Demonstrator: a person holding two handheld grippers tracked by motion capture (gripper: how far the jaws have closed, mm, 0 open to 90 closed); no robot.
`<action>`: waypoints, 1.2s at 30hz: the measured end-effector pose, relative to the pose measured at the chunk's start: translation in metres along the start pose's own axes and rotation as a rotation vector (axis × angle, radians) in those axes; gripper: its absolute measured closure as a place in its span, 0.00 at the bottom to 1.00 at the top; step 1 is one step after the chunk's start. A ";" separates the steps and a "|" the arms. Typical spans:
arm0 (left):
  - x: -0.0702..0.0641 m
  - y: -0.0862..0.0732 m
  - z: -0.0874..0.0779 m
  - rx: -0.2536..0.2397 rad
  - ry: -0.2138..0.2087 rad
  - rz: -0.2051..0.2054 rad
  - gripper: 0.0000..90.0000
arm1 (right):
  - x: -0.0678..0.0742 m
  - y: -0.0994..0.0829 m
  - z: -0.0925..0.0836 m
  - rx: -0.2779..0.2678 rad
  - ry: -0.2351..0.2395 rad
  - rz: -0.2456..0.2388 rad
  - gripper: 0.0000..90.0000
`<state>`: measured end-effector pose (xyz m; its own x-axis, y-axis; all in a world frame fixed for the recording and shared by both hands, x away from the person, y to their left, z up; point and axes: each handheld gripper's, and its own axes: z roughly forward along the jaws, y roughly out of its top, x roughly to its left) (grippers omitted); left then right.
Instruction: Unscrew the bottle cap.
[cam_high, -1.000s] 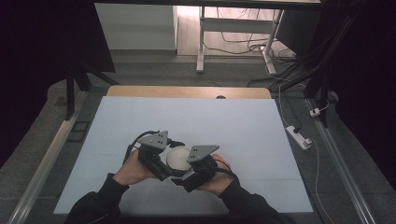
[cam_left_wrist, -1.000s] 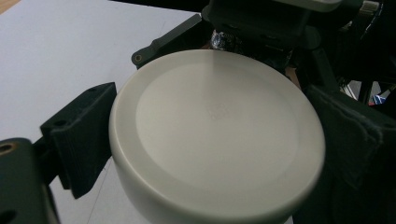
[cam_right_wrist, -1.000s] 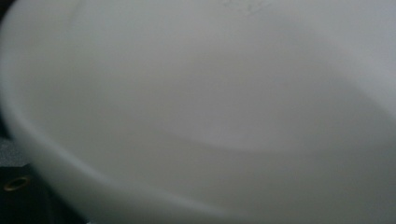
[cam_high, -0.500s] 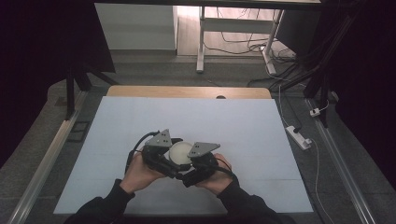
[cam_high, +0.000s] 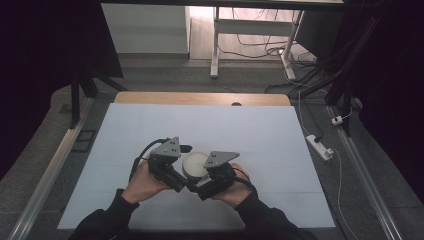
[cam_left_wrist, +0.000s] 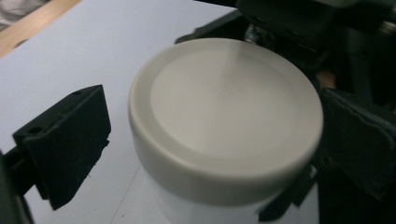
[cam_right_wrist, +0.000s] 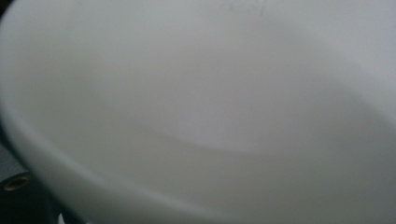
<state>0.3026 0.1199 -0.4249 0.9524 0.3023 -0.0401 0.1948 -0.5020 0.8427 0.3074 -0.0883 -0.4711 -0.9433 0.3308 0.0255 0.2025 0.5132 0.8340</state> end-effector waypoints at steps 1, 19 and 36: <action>0.002 -0.001 -0.001 -0.003 -0.029 0.010 0.00 | 0.000 0.000 0.000 0.001 0.013 -0.006 0.07; 0.003 -0.003 0.006 -0.006 -0.070 0.022 0.09 | 0.005 0.000 0.002 0.010 0.029 -0.030 0.07; -0.011 0.008 0.015 -0.018 0.111 -0.088 0.00 | -0.002 -0.003 0.001 -0.001 -0.068 0.013 0.07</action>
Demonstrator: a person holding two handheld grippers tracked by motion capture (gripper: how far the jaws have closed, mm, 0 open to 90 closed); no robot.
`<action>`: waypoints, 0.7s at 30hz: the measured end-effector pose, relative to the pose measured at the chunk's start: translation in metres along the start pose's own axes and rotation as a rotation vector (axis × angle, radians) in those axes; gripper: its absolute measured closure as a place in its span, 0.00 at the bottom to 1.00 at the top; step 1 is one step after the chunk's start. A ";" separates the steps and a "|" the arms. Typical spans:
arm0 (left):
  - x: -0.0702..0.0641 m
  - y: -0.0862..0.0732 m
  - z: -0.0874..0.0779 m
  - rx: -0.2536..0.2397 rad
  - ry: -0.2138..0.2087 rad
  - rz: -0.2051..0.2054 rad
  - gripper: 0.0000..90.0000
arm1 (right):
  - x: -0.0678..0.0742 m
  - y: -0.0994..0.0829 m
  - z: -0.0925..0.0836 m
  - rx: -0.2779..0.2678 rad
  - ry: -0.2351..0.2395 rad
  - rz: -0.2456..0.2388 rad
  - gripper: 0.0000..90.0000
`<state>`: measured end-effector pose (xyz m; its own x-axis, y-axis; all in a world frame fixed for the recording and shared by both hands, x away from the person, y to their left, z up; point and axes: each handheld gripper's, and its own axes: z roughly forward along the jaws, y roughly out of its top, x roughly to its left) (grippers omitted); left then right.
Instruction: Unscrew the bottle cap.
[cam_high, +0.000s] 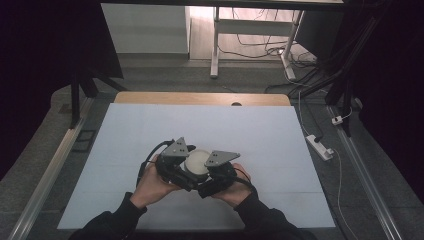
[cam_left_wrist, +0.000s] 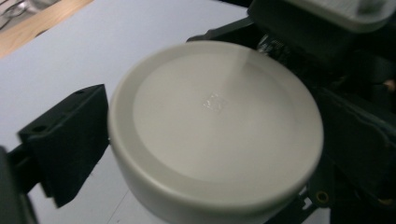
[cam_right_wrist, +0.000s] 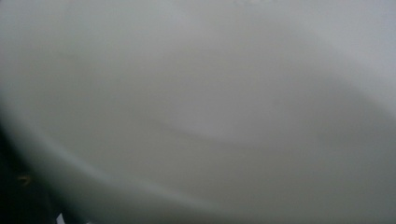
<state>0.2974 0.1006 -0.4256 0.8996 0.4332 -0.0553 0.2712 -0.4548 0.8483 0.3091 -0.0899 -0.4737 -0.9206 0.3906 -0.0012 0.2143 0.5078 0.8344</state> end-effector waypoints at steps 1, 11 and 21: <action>0.002 0.001 -0.003 0.009 -0.009 0.017 0.00 | 0.000 0.000 0.000 -0.005 0.013 -0.005 0.07; 0.012 -0.003 -0.014 0.026 -0.239 0.181 0.01 | 0.011 0.004 -0.002 -0.024 0.160 -0.076 0.07; 0.011 -0.006 -0.010 0.011 -0.246 0.181 0.08 | 0.014 0.005 -0.002 -0.018 0.183 -0.095 0.07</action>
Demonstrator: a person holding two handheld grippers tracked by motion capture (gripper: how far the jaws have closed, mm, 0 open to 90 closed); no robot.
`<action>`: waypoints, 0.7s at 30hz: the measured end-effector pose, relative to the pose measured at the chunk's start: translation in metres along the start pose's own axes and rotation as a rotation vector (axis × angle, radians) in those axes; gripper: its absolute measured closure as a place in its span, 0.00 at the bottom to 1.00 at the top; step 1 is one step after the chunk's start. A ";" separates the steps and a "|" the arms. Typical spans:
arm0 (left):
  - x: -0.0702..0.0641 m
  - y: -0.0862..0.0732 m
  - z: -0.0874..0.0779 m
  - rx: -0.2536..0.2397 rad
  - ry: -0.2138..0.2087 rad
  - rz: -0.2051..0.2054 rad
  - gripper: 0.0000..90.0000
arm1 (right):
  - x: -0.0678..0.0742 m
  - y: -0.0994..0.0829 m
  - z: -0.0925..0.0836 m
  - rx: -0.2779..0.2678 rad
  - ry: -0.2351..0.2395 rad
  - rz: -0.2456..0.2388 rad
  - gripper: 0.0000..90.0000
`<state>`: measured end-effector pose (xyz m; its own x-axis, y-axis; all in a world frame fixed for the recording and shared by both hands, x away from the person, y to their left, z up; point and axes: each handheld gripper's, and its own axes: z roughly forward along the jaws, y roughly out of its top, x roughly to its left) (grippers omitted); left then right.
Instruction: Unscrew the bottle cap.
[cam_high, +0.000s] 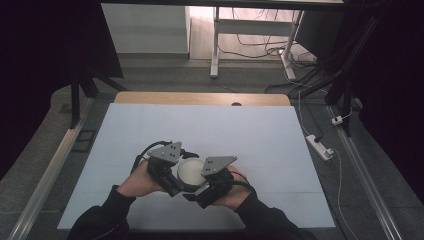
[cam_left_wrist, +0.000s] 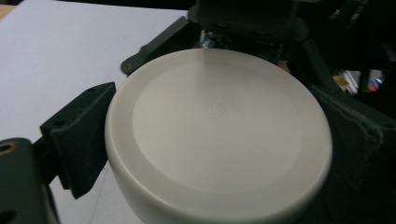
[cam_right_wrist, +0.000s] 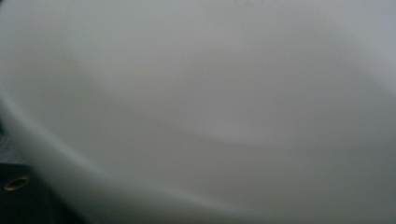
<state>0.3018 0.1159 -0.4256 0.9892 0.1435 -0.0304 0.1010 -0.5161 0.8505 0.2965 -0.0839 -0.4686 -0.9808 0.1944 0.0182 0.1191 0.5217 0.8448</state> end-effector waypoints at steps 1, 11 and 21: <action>0.000 0.000 0.001 0.000 0.019 -0.014 0.08 | -0.001 0.000 0.000 0.006 -0.018 0.008 0.07; -0.005 0.004 0.018 0.002 0.247 -0.164 0.08 | -0.010 -0.005 0.003 0.026 -0.171 0.101 0.07; 0.001 0.001 0.024 -0.012 0.225 -0.197 0.00 | -0.015 -0.009 0.005 0.048 -0.214 0.127 0.07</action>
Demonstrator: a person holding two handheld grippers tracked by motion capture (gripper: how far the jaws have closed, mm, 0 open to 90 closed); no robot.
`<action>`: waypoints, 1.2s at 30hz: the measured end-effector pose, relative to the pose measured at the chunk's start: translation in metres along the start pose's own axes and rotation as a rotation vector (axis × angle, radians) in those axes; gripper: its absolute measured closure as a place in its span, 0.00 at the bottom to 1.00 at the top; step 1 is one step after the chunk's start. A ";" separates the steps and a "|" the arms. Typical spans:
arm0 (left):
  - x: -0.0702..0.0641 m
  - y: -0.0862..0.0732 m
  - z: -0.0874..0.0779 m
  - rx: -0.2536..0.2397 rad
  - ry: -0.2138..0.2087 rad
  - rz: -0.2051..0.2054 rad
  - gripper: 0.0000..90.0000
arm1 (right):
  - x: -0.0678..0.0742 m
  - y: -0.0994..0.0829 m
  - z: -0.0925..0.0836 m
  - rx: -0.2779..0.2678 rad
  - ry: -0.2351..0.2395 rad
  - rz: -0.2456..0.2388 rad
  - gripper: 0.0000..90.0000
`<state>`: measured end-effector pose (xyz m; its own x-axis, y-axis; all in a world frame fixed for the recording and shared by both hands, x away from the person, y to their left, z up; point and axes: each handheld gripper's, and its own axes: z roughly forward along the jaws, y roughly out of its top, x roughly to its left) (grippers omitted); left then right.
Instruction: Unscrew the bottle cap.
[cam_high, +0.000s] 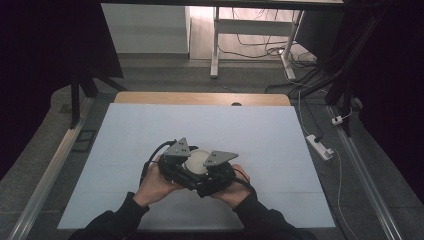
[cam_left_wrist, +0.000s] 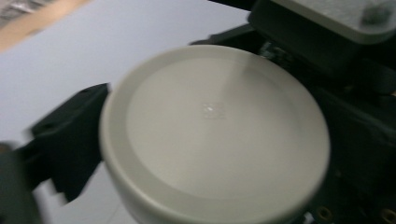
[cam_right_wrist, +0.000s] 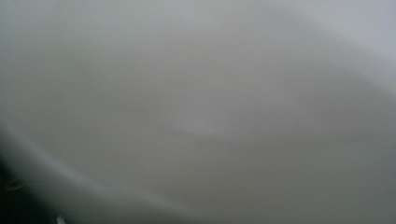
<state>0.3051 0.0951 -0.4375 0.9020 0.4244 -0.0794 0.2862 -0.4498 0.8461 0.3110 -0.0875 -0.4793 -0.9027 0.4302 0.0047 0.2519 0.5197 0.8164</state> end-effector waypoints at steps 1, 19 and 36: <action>0.001 0.000 -0.003 -0.009 -0.010 0.003 0.00 | 0.000 0.000 0.000 -0.003 0.008 -0.003 0.07; 0.007 -0.001 -0.016 0.013 -0.213 0.188 0.08 | 0.012 0.004 -0.004 -0.031 0.190 -0.108 0.07; -0.003 0.003 -0.002 0.006 0.041 0.027 0.08 | 0.004 0.001 0.000 -0.015 0.033 0.012 0.07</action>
<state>0.3023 0.0937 -0.4333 0.8955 0.4438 -0.0346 0.2635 -0.4659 0.8447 0.3076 -0.0851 -0.4782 -0.9106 0.4118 0.0337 0.2582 0.5036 0.8245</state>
